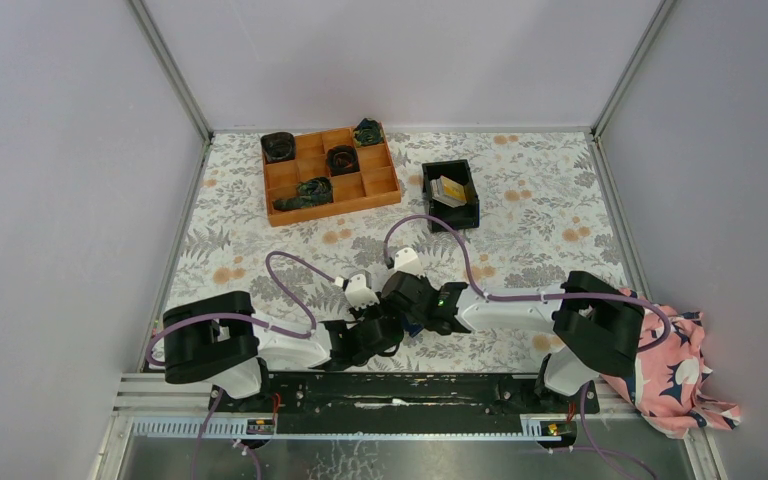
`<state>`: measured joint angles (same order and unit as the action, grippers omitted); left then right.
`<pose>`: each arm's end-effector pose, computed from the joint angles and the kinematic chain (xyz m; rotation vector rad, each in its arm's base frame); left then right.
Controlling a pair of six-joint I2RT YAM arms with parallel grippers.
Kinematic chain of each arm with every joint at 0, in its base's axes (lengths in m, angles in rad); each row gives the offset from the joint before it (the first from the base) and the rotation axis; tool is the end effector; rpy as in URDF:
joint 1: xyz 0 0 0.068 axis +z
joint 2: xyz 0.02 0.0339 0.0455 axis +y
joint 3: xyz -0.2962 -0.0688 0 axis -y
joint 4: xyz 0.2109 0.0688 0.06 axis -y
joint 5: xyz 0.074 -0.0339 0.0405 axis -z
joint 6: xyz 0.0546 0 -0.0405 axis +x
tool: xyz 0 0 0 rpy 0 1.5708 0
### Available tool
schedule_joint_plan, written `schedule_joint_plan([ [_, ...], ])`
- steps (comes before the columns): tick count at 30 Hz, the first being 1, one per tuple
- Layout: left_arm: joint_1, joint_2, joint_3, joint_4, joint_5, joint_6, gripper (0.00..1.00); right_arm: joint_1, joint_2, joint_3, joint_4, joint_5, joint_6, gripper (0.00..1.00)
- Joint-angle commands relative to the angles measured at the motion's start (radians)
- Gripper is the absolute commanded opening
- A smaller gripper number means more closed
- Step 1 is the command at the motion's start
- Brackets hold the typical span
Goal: Put the credit cards into the card holder
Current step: Close the card holder at the center of the board.
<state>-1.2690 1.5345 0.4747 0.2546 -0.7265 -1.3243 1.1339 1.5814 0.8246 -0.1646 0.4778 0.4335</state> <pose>0.1072 -0.2225 0.1721 -0.3941 2.1715 -0.6211 0.1462 0.2537 0.2109 -0.6263 2.2771 0.1532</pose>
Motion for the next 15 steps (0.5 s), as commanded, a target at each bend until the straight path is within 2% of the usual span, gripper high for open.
schedule_joint_plan([
  [1,0.004,0.038,-0.001,-0.01,0.02,0.021,0.27,0.027,0.03,0.01,0.008,-0.034,0.029,0.18],
  [15,0.005,0.041,-0.003,0.001,0.022,0.019,0.26,0.051,0.05,-0.007,0.002,-0.021,0.067,0.18],
])
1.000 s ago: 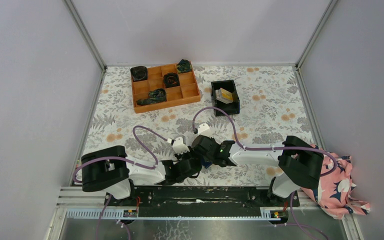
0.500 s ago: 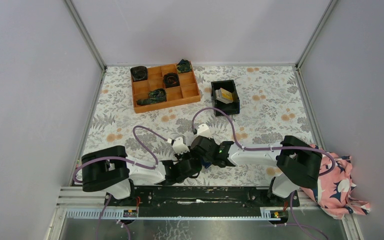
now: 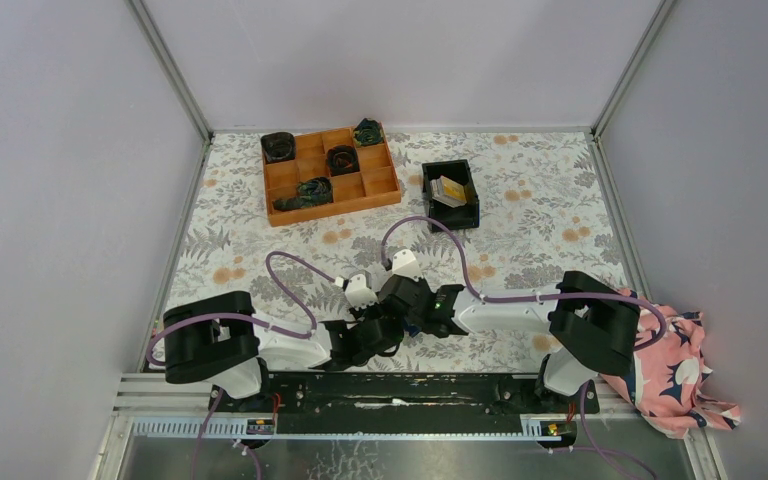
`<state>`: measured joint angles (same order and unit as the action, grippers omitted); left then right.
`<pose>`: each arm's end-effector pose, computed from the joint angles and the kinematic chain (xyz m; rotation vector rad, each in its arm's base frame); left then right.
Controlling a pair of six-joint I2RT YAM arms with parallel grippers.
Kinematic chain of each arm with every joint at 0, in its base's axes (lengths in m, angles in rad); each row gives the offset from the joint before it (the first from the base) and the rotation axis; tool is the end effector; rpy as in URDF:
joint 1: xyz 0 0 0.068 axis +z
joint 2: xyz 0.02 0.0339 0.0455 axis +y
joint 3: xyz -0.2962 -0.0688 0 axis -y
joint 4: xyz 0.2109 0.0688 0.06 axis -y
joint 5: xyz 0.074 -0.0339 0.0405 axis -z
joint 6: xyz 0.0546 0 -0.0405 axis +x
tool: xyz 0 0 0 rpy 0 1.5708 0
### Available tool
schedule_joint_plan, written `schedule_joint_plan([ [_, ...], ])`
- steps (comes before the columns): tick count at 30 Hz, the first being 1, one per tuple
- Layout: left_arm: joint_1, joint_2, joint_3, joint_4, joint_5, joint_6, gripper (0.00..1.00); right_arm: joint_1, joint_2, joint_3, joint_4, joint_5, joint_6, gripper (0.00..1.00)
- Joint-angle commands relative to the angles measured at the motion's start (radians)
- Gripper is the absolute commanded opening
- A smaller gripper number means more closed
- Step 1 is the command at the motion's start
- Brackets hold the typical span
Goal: Put the credit cards into the card holder
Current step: Close the card holder at the center of the board.
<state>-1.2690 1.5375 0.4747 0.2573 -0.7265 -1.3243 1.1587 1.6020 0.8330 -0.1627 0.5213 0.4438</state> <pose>0.1074 -0.2228 0.1717 -0.3940 2.1717 -0.6208 0.1430 0.2593 0.2086 -0.6239 2.2593 0.1216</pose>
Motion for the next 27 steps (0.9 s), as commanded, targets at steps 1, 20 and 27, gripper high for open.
schedule_joint_plan([
  [1,0.004,0.039,-0.004,0.001,0.023,0.019,0.26,0.028,0.027,-0.021,-0.001,-0.062,0.063,0.18],
  [20,0.005,0.065,0.004,0.003,0.03,0.008,0.26,0.041,-0.077,-0.065,-0.012,0.033,0.079,0.14],
  [27,0.004,0.069,0.008,0.0,0.03,0.011,0.26,0.041,-0.087,-0.068,-0.019,0.037,0.078,0.14],
])
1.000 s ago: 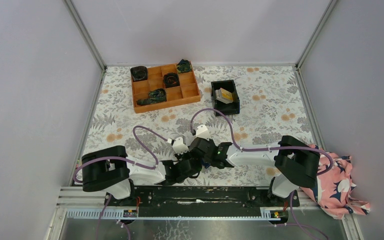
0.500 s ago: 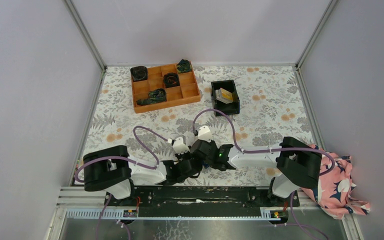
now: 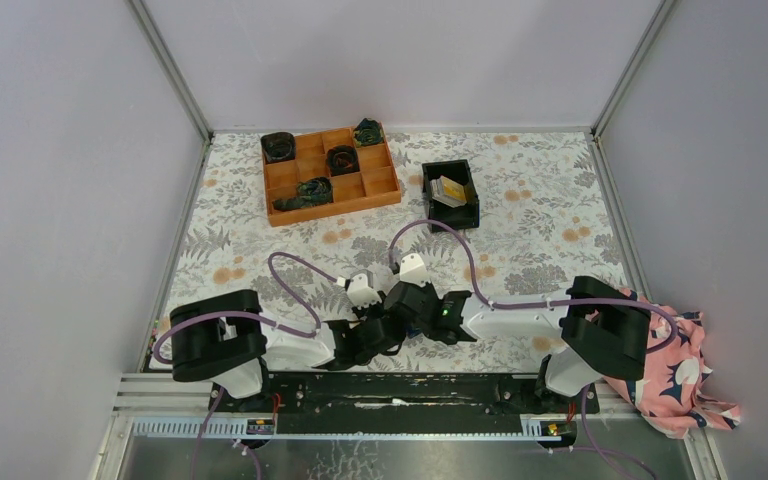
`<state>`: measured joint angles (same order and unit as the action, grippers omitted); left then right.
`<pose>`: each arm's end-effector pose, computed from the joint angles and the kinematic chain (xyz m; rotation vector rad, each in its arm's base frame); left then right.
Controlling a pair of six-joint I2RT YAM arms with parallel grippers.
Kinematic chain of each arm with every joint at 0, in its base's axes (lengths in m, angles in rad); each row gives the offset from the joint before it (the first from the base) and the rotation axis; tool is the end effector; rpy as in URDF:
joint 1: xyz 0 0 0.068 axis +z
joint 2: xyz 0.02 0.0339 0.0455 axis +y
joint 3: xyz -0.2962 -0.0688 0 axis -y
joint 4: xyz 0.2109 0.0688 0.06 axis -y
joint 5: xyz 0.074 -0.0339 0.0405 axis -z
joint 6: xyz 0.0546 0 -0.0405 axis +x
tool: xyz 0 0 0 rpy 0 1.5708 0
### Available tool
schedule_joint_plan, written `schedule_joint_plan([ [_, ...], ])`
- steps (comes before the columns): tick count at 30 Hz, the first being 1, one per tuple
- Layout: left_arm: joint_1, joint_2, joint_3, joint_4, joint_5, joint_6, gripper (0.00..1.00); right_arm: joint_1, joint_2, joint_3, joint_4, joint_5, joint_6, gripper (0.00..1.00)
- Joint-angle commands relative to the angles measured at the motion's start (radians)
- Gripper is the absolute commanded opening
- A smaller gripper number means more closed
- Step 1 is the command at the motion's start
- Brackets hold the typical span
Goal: Put the credit cards into the card holder
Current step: Close the card holder at the center of the board.
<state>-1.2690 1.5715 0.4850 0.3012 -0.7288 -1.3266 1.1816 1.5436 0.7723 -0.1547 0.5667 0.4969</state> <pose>0.1098 -0.2304 0.1699 -0.4053 2.1593 -0.6425 0.1323 0.2453 0.2096 -0.5621 2.2447 0.1245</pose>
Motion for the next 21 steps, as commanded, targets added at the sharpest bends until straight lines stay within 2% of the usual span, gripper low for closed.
schedule_joint_plan([
  [1,0.004,0.034,-0.001,-0.045,0.031,0.013,0.26,0.018,-0.032,-0.008,-0.027,-0.008,0.025,0.14],
  [21,0.006,0.039,0.004,-0.048,0.034,0.021,0.26,0.024,-0.066,-0.002,-0.051,0.018,0.019,0.14],
])
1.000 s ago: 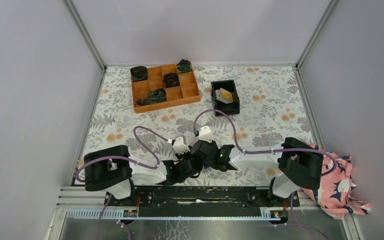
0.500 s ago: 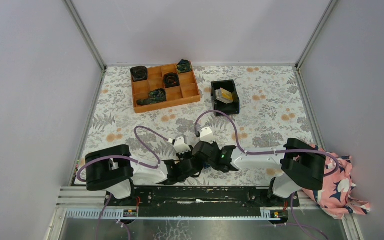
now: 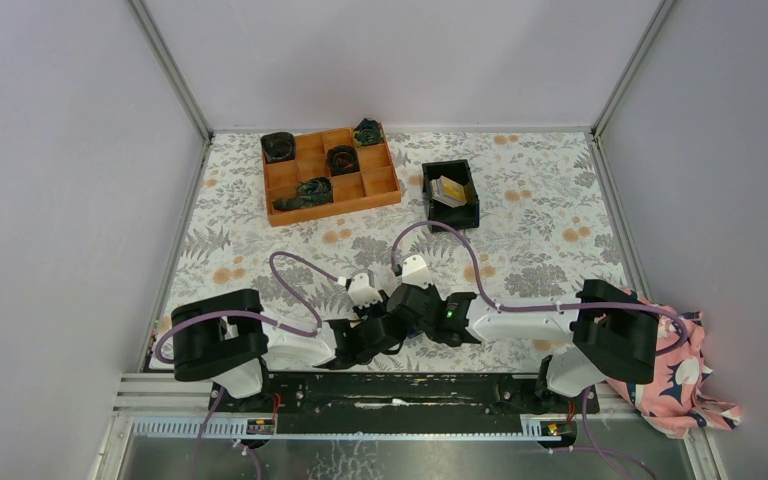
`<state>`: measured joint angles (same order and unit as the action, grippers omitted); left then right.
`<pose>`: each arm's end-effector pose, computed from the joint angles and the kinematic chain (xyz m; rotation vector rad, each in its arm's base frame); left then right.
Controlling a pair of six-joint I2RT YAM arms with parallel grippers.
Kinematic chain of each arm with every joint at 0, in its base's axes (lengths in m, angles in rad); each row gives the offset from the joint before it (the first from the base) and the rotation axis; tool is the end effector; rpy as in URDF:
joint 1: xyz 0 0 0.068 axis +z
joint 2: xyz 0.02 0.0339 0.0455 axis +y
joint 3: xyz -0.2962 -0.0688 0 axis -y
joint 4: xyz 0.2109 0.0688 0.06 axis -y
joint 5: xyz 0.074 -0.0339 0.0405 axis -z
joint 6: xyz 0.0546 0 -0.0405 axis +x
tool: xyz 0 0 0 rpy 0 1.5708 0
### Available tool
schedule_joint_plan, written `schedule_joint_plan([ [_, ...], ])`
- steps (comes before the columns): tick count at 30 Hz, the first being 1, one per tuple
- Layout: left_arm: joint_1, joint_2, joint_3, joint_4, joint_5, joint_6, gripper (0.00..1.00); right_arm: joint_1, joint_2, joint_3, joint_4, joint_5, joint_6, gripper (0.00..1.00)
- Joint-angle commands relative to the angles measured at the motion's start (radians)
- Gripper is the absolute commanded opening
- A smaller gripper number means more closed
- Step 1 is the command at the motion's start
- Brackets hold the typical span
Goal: Put the credit cards into the card holder
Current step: Close the card holder at the center of the board.
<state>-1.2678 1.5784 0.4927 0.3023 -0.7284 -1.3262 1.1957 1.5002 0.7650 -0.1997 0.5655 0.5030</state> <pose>0.1108 -0.2325 0.1701 -0.4067 2.1583 -0.6439 0.1251 0.2378 0.2154 -0.5765 2.2483 0.1276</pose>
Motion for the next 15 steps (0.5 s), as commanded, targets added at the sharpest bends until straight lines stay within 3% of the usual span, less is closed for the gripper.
schedule_joint_plan([
  [1,0.005,0.034,-0.002,-0.049,0.034,0.02,0.26,0.01,-0.019,0.006,-0.006,0.015,0.013,0.13],
  [15,0.005,0.037,-0.006,-0.044,0.036,0.019,0.26,0.013,0.005,0.008,0.008,-0.006,0.016,0.13],
])
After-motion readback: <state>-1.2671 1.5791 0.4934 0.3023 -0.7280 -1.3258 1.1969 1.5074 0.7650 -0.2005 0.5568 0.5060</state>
